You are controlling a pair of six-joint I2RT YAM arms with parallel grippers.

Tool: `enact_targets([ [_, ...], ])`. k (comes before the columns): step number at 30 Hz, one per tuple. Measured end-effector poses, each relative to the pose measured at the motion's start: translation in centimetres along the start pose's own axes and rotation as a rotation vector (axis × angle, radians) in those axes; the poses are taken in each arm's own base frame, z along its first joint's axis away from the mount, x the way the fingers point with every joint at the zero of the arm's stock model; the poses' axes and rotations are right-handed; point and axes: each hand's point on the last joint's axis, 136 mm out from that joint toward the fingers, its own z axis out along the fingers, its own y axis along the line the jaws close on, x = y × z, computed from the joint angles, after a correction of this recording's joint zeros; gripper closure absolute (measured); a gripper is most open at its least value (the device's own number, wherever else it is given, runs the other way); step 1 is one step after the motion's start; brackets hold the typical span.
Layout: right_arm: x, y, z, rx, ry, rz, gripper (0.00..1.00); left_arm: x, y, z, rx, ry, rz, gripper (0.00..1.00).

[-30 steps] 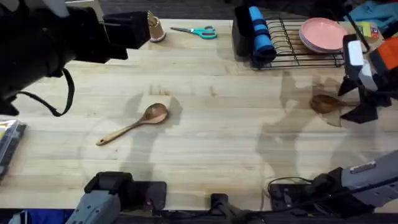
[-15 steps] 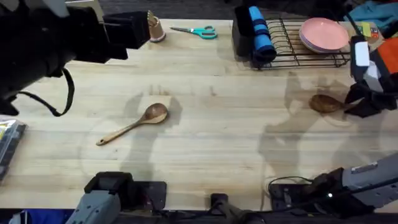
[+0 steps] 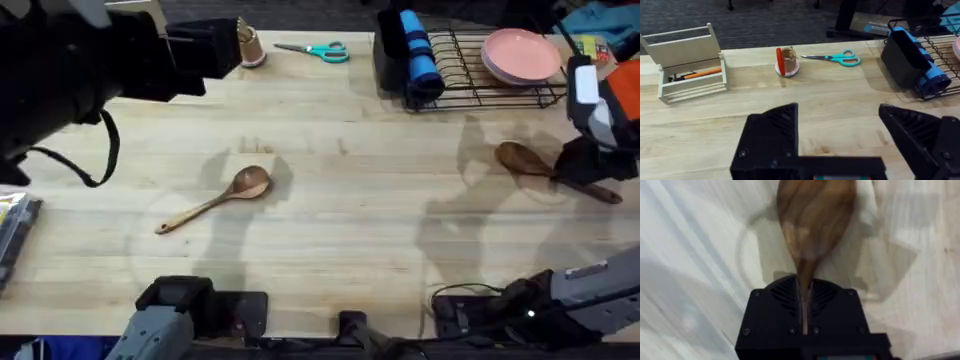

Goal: Pick up the spoon on the table one by one and put them onto the rack

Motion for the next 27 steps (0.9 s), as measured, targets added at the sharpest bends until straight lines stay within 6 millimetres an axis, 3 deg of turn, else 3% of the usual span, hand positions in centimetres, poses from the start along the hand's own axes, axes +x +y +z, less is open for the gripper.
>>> enact_targets([
  [8,-0.3,0.6,0.0,-0.020,-0.027,0.011,0.968,0.0,0.0,0.0,0.000,0.000,0.000,0.008],
  [15,-1.2,2.3,-0.3,-0.066,-0.079,0.025,0.970,0.0,0.0,0.0,0.000,0.001,-0.001,0.007],
  [27,-4.2,2.6,-6.5,0.115,-0.125,-0.079,0.969,0.2,0.0,0.0,0.000,0.008,-0.001,0.008],
])
